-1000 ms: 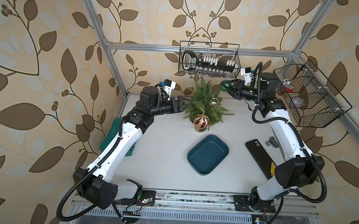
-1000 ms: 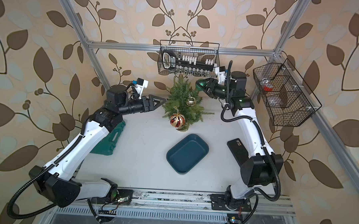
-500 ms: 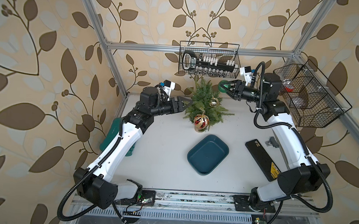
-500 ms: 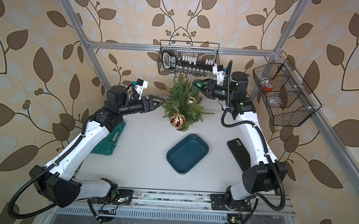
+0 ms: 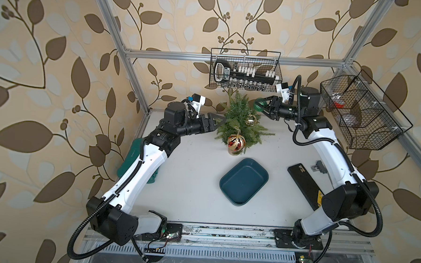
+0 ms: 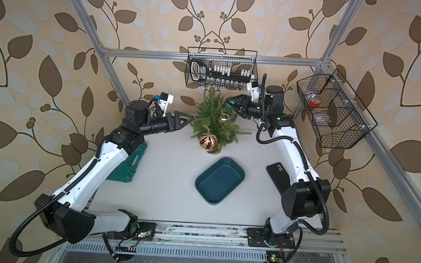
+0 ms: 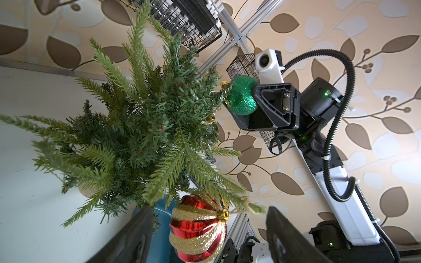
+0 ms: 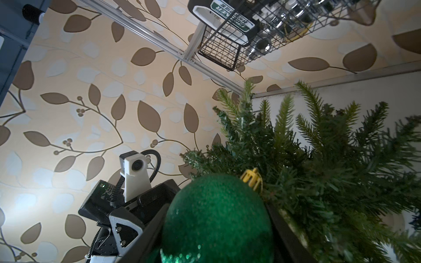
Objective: Decorate the small christmas tree with ornaments
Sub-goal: Hang an ornament on the christmas tree.
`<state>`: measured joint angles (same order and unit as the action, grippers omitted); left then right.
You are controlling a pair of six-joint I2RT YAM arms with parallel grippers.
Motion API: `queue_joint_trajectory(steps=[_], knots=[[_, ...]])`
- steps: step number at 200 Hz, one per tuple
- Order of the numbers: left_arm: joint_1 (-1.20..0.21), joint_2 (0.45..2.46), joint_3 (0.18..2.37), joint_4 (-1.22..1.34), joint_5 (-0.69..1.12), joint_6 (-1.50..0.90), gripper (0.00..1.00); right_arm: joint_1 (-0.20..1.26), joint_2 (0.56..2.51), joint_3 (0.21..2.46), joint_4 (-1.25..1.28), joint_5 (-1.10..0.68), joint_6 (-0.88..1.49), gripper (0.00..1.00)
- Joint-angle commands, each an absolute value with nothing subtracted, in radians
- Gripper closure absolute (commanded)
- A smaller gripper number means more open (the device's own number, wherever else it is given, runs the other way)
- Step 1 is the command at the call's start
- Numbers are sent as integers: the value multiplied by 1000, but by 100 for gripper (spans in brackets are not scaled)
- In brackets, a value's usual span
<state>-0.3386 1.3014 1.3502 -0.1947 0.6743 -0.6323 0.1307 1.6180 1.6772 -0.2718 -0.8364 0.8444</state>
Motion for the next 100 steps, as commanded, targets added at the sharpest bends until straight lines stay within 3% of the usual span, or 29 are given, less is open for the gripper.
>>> queue_joint_trajectory(steps=[1, 100], knots=[[-325, 1292, 1336, -148, 695, -633, 21, 134, 1611, 1720, -285, -792, 830, 44], [-322, 1292, 1328, -140, 699, -638, 21, 112, 1581, 1707, -250, -770, 848, 44]])
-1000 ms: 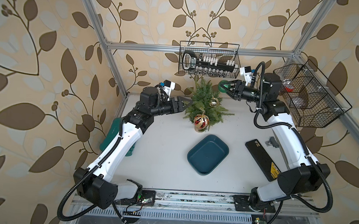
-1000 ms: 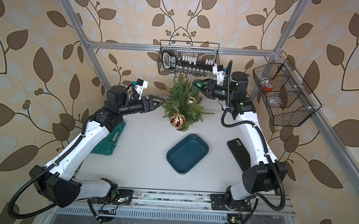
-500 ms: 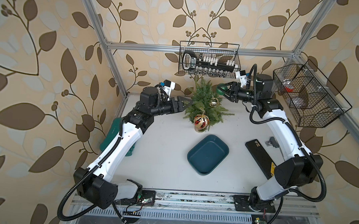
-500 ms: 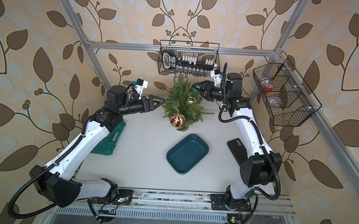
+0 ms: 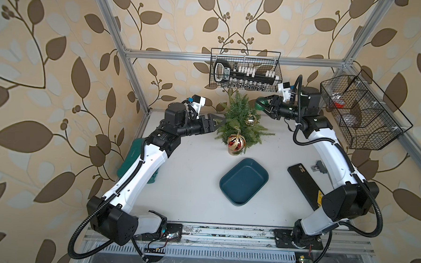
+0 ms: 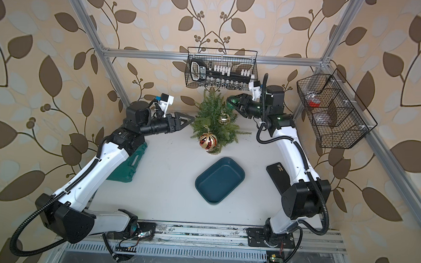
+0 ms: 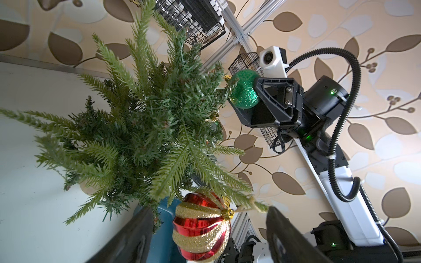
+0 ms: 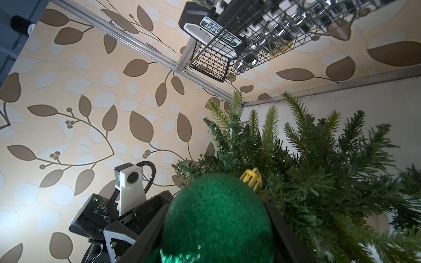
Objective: Decorate the small christmas tree with ornaments
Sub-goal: Hang an ornament on the christmas tree.
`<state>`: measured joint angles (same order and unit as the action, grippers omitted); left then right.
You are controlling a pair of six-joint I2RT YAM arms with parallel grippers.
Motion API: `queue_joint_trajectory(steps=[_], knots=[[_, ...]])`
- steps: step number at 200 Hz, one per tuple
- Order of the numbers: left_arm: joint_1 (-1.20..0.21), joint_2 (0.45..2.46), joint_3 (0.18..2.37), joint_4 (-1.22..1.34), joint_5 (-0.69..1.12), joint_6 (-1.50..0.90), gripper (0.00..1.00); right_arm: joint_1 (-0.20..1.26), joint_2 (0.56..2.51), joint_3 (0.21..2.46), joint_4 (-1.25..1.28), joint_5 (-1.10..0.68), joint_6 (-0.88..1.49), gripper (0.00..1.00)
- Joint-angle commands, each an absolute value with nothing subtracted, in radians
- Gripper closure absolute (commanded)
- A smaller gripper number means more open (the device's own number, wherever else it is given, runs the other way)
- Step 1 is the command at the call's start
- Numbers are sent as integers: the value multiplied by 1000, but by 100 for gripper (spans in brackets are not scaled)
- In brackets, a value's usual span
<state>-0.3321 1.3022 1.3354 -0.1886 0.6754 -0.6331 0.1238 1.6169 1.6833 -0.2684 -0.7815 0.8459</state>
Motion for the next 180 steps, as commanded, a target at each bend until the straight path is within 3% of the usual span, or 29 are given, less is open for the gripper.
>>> queue_joint_trajectory(steps=[1, 180], knots=[[-322, 1292, 1327, -140, 699, -637, 21, 111, 1580, 1706, -250, -770, 848, 44], [-319, 1301, 1321, -130, 703, -645, 22, 94, 1533, 1575, -138, -840, 945, 44]])
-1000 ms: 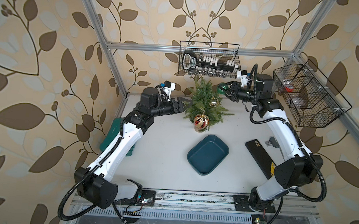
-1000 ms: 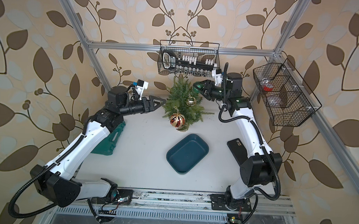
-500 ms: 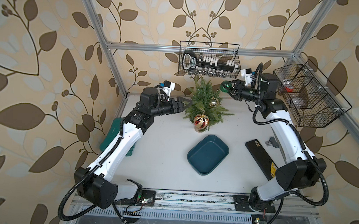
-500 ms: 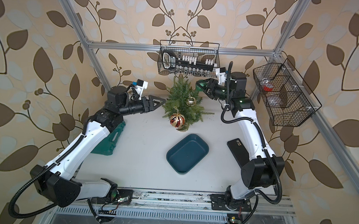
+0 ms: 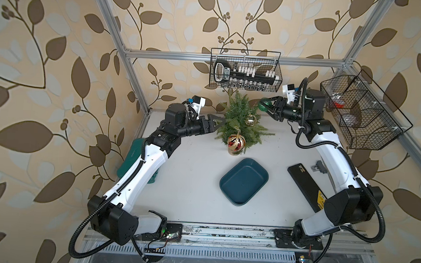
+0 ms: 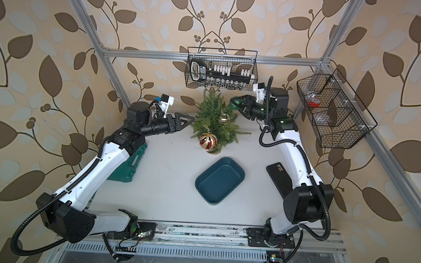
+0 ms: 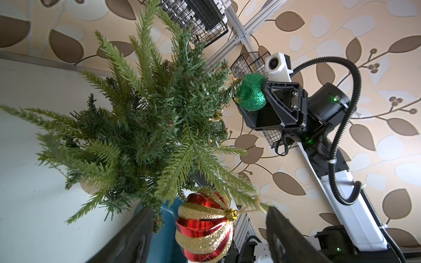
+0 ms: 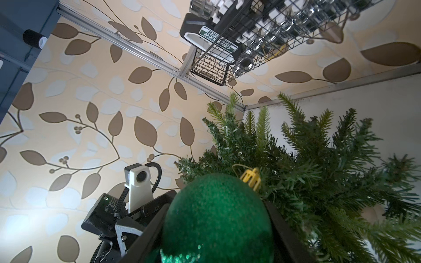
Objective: Decorate the small christmas tree with ornaments
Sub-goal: Hang an ornament on the christmas tree.
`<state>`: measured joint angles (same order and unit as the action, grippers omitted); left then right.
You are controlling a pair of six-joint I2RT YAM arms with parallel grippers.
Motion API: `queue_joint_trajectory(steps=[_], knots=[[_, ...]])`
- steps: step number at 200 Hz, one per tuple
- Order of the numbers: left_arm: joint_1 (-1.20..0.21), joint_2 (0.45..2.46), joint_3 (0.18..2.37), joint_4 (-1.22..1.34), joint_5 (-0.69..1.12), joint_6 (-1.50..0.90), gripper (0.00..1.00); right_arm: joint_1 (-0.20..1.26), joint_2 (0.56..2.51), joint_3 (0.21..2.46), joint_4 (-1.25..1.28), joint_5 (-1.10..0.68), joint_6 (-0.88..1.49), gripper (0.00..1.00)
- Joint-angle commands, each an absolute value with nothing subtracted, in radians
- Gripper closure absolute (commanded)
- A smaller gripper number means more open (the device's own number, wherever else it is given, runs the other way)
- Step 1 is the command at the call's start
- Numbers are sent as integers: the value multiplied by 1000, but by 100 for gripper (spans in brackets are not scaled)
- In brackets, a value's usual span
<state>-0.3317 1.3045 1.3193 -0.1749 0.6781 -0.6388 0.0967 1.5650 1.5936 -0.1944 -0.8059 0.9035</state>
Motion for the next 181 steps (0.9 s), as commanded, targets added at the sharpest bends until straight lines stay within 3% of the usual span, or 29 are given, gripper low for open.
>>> queue_joint_trajectory(steps=[1, 181], knots=[[-319, 1301, 1321, -130, 703, -645, 22, 94, 1534, 1574, -138, -841, 945, 44], [-319, 1293, 1314, -130, 699, -643, 21, 85, 1488, 1473, 0, -917, 1060, 44]])
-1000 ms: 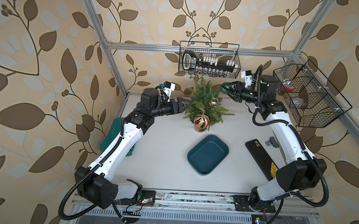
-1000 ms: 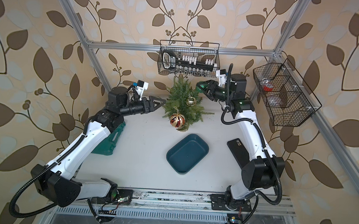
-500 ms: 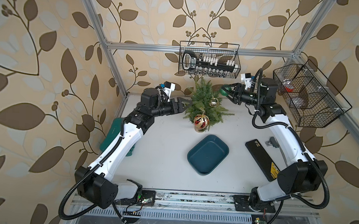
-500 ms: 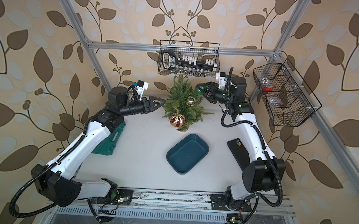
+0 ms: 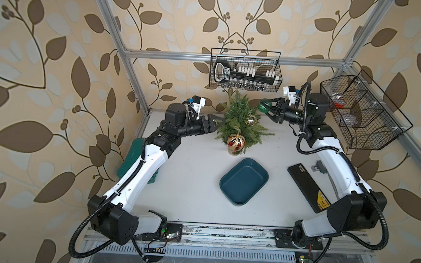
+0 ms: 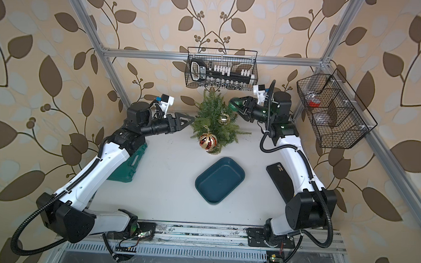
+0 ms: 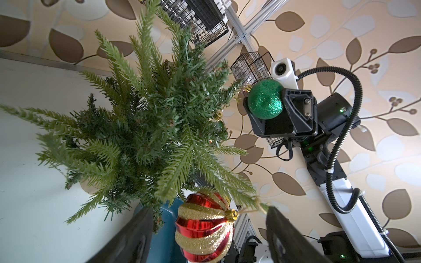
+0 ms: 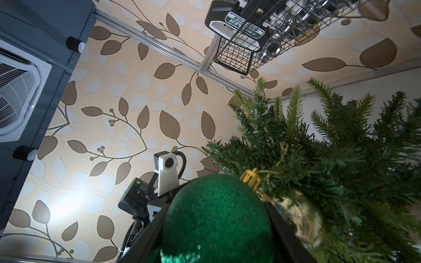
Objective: Decorate the small christmas tree with ornaments
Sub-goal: Hang an ornament on the christmas tree.
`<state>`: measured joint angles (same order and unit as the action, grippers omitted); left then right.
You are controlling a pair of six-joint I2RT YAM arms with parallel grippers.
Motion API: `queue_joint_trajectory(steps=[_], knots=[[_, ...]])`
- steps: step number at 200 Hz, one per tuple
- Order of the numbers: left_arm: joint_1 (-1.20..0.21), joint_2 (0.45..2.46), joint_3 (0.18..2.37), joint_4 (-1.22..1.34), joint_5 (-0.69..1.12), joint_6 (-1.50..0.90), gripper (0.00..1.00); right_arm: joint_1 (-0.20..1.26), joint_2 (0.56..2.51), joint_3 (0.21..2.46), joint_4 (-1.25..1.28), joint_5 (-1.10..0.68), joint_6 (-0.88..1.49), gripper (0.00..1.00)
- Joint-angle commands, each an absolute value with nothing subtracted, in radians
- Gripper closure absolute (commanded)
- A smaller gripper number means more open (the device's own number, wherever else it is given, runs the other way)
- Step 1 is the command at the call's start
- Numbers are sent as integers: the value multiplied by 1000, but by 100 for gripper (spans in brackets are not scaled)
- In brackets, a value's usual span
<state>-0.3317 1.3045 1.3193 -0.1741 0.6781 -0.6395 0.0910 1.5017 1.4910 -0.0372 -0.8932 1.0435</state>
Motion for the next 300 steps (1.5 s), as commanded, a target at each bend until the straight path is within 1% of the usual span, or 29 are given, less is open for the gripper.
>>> queue_joint_trajectory(steps=[1, 30, 126, 155, 192, 217, 240, 275, 300], knots=[[-319, 1293, 1314, -130, 699, -643, 21, 85, 1489, 1474, 0, -917, 1060, 44], [-319, 1293, 1313, -130, 700, -644, 21, 80, 1493, 1473, 0, -913, 1056, 44], [-318, 1292, 1311, -128, 701, -645, 21, 59, 1457, 1367, 27, -890, 1037, 44], [-318, 1293, 1311, -127, 701, -645, 21, 51, 1454, 1339, 66, -882, 1060, 39], [-318, 1293, 1308, -127, 701, -644, 22, 44, 1451, 1301, 110, -872, 1086, 37], [-318, 1294, 1309, -127, 701, -644, 22, 39, 1454, 1271, 147, -869, 1111, 32], [-318, 1295, 1309, -127, 701, -644, 22, 33, 1454, 1252, 170, -862, 1123, 30], [-318, 1292, 1309, -127, 701, -642, 21, 22, 1447, 1240, 171, -851, 1121, 26], [-318, 1289, 1313, -136, 697, -637, 22, 11, 1420, 1260, 92, -829, 1055, 26]])
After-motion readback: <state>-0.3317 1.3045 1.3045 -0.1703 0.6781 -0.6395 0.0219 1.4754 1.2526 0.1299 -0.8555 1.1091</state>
